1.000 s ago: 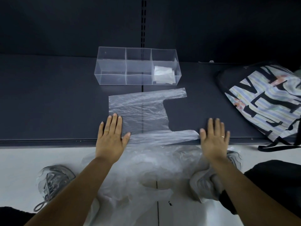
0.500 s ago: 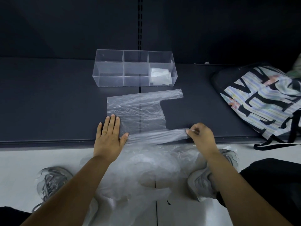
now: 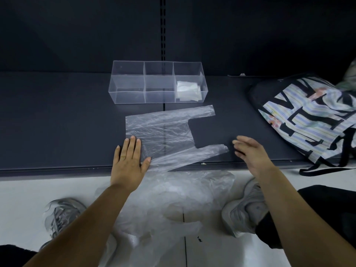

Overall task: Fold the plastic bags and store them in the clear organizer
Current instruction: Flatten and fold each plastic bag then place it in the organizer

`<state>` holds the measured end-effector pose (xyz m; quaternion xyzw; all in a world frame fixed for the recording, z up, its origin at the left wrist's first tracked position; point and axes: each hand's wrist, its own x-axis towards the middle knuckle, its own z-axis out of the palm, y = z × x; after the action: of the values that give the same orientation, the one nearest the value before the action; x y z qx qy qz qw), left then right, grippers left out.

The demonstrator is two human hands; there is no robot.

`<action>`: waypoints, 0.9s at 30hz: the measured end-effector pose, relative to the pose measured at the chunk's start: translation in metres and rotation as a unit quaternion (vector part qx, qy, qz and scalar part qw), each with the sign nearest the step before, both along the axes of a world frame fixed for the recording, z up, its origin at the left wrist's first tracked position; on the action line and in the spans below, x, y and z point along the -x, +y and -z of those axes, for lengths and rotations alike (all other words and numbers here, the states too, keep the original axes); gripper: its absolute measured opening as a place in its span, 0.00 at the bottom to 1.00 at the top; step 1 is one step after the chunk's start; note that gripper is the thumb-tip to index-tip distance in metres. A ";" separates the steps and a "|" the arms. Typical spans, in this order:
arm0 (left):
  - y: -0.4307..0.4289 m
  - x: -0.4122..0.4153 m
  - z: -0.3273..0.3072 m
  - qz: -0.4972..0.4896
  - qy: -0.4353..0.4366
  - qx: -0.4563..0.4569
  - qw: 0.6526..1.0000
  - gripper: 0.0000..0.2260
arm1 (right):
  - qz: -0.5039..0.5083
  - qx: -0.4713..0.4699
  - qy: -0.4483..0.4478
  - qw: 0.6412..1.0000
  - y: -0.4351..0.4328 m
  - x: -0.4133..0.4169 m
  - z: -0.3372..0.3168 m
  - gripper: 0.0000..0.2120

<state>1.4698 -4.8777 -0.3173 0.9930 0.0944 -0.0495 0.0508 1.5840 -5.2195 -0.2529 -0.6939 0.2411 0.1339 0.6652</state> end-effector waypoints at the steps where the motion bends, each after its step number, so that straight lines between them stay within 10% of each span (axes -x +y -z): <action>1: 0.000 0.000 0.000 0.001 0.000 0.000 1.000 0.32 | -0.068 0.093 -0.018 0.993 0.003 0.002 0.003 0.14; 9: 0.000 0.001 -0.002 0.003 0.002 0.005 1.000 0.35 | -0.183 0.400 -0.086 0.894 0.036 0.003 0.015 0.06; 14: 0.000 0.001 -0.001 0.002 0.001 0.004 1.000 0.35 | -0.061 0.063 -0.053 0.995 0.035 0.000 0.006 0.09; 17: 0.000 0.000 -0.001 0.003 0.001 0.005 1.000 0.34 | 0.030 -0.136 -0.007 0.990 0.033 0.000 0.008 0.14; 27: 0.000 0.000 -0.002 0.002 0.009 -0.006 1.000 0.34 | 0.197 -0.246 0.036 0.948 0.027 -0.003 0.010 0.14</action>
<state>1.4697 -4.8780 -0.3153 0.9930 0.0928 -0.0580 0.0444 1.5866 -5.1924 -0.2628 -0.4420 0.3563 0.0806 0.8193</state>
